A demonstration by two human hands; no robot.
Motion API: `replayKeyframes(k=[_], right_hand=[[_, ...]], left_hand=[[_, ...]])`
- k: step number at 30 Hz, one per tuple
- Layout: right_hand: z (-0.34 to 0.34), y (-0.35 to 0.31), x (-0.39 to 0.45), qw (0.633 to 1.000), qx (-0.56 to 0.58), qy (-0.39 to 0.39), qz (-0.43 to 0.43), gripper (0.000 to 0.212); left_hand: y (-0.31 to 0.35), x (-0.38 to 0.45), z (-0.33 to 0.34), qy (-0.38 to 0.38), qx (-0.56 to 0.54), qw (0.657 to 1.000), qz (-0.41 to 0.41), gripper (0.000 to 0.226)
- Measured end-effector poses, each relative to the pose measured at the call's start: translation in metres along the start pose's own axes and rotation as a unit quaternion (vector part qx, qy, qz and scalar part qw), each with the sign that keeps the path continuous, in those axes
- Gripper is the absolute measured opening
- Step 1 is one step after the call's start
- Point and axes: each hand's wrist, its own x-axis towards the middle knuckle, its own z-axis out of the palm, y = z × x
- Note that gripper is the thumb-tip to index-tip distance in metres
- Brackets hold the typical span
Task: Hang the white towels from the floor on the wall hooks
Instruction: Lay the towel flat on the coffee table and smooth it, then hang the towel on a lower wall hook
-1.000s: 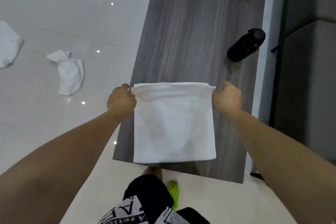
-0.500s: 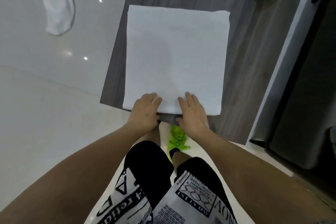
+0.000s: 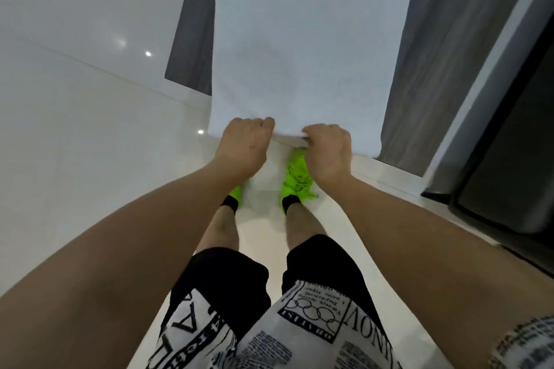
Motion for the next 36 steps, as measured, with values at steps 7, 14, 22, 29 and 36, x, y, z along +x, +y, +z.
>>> replayKeyframes(k=[7, 14, 22, 29, 36], right_hand=[[-0.090, -0.064, -0.027, 0.998, 0.051, -0.023, 0.016, 0.016], [-0.223, -0.212, -0.027, 0.995, 0.077, -0.001, -0.062, 0.025], [-0.303, -0.478, -0.054, 0.971, -0.001, 0.027, -0.237, 0.023], [-0.295, -0.716, -0.106, 0.914, -0.035, 0.088, -0.394, 0.027], [-0.228, -0.922, -0.176, 0.846, -0.062, 0.065, -0.525, 0.025]], left_hand=[[-0.011, -0.046, -0.096, 0.053, -0.146, 0.987, -0.039, 0.032], [-0.094, -0.115, -0.245, 0.127, -0.142, 0.979, -0.079, 0.015], [-0.272, -0.288, -0.377, 0.270, -0.065, 0.947, -0.161, 0.006], [-0.418, -0.491, -0.417, 0.382, -0.061, 0.865, -0.318, 0.025], [-0.504, -0.673, -0.398, 0.408, -0.073, 0.778, -0.471, 0.032]])
